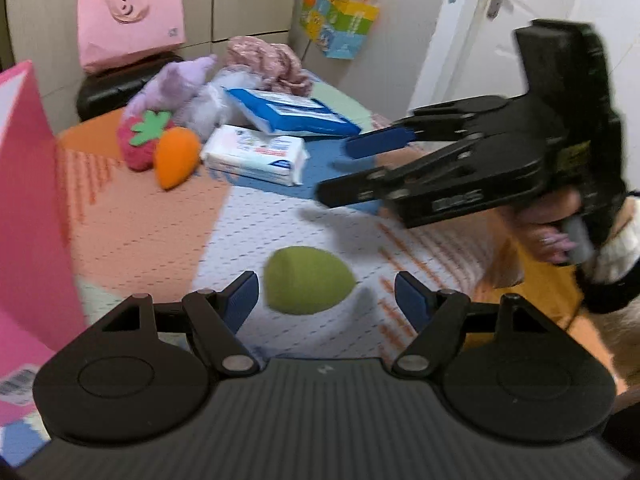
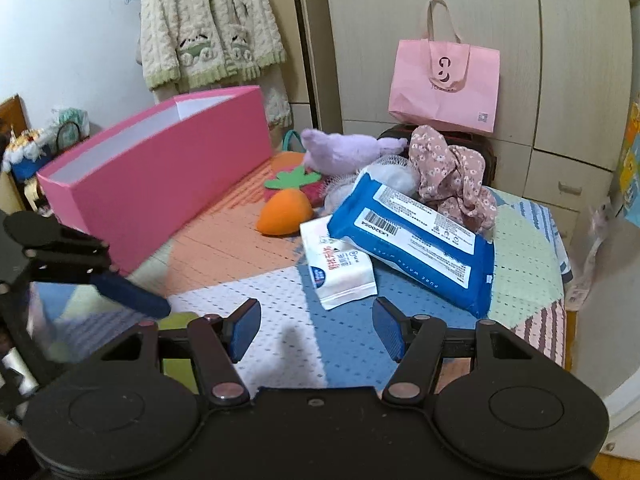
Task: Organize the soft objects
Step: 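Grasp the green sponge with the left gripper while the right grasps the white wipes pack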
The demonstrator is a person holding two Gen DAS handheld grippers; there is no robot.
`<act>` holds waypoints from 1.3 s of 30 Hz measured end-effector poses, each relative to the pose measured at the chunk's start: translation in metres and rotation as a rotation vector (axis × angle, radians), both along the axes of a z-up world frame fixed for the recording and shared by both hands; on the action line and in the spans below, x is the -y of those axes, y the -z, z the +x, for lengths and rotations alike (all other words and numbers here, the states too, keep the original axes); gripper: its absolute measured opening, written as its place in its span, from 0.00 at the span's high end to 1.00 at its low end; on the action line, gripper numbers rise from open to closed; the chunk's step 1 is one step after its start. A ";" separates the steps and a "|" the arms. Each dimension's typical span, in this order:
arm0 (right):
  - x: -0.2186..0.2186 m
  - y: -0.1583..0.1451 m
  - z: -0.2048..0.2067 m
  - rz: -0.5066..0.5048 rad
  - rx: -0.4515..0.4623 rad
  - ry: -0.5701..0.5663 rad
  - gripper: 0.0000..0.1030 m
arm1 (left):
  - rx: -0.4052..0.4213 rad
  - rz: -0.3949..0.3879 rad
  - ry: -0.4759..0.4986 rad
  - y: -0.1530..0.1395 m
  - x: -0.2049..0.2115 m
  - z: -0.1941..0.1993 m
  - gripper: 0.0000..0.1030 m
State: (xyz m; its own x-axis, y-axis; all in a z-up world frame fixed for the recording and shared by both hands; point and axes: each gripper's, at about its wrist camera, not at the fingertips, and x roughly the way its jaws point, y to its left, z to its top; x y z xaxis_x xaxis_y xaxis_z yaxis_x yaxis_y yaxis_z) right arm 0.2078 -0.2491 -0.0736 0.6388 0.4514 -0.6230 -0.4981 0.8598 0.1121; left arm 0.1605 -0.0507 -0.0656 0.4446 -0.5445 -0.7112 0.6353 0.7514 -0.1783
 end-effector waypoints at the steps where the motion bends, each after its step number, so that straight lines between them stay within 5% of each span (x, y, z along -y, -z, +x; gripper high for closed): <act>1: -0.002 0.002 0.002 -0.011 0.007 -0.004 0.35 | 0.010 -0.006 -0.001 0.001 0.002 -0.001 0.28; 20: -0.029 0.025 0.041 -0.102 0.053 -0.007 0.28 | 0.144 0.033 -0.145 0.029 0.017 -0.003 0.30; 23: -0.036 0.025 0.042 -0.118 0.070 -0.014 0.28 | 0.166 0.060 -0.148 0.030 0.018 -0.006 0.35; 25: -0.038 0.025 0.044 -0.116 0.071 -0.017 0.28 | 0.168 0.058 -0.144 0.030 0.018 -0.007 0.48; 34: -0.045 0.026 0.049 -0.110 0.080 -0.027 0.28 | 0.158 0.049 -0.160 0.027 0.013 -0.011 0.51; 39: -0.052 0.023 0.042 -0.128 0.094 -0.041 0.54 | 0.145 0.030 -0.188 0.022 0.005 -0.012 0.51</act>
